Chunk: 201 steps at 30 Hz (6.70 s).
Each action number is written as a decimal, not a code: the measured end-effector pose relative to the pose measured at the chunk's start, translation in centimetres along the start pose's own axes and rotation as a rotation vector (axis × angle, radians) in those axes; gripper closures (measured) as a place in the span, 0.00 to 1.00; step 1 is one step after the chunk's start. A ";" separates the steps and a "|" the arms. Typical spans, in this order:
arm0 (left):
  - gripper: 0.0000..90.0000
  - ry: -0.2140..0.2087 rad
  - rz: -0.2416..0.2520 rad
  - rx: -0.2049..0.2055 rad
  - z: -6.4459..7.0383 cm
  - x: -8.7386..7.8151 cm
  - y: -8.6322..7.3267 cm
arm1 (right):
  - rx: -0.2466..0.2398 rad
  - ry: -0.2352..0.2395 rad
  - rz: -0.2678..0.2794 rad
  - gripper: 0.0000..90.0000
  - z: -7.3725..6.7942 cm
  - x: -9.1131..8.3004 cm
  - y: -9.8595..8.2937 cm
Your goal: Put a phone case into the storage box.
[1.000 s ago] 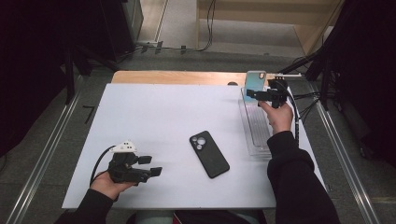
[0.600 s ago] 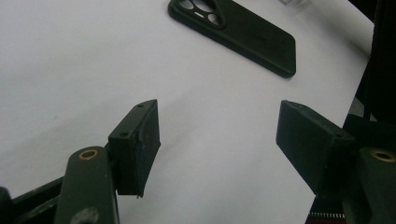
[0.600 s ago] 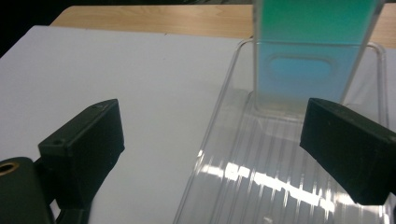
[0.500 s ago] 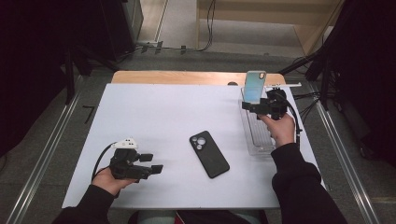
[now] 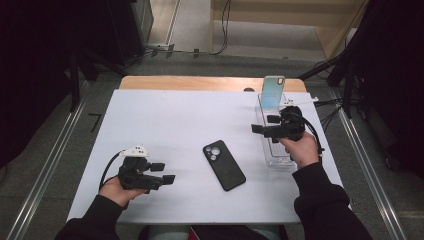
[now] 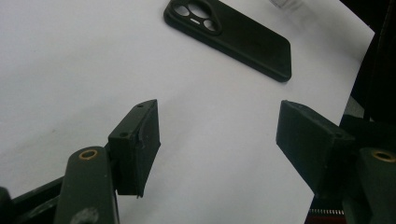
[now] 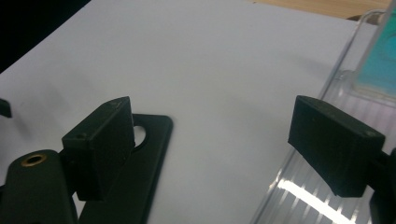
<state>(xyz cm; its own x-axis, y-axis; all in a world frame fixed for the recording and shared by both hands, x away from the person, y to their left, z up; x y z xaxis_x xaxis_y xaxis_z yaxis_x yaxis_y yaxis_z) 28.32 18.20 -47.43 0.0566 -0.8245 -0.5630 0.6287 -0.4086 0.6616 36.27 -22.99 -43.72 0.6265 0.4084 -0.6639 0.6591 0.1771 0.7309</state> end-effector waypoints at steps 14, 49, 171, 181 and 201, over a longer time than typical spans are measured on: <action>0.34 -0.008 0.004 0.000 0.0 -0.1 0.0 | -0.089 0.099 0.008 0.21 -2.3 -2.0 -2.6; 0.34 -0.044 0.034 0.016 0.9 -0.2 -0.4 | -0.183 0.153 -0.057 0.25 -3.6 -4.0 -10.7; 0.34 -0.013 0.041 -0.005 0.6 -0.9 -0.8 | -0.052 -0.130 -0.118 0.12 -12.1 6.5 -7.1; 0.34 -0.012 0.044 -0.004 0.6 -0.9 -0.8 | -0.075 -0.140 -0.154 0.12 -12.1 7.6 -8.0; 0.34 -0.010 0.040 -0.007 0.6 -0.8 -0.8 | -0.164 -0.263 -0.132 0.09 -13.4 8.5 -9.0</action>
<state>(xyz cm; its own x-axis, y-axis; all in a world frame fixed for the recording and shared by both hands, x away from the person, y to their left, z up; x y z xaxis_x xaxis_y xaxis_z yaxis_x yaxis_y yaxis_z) 27.30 18.97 -47.17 0.0744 -0.8441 -0.5310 0.6312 -0.3724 0.6804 30.04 -9.09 -53.84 0.6404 0.1307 -0.7568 0.6792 0.3637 0.6375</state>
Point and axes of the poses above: each handheld gripper's, and its own axes: x roughly forward along the jaws, y roughly out of its top, z roughly to its right, the point moved 3 cm from there along x, roughly forward along the jaws, and after that the axes turned 13 degrees about -y, right-handed, at the moved point
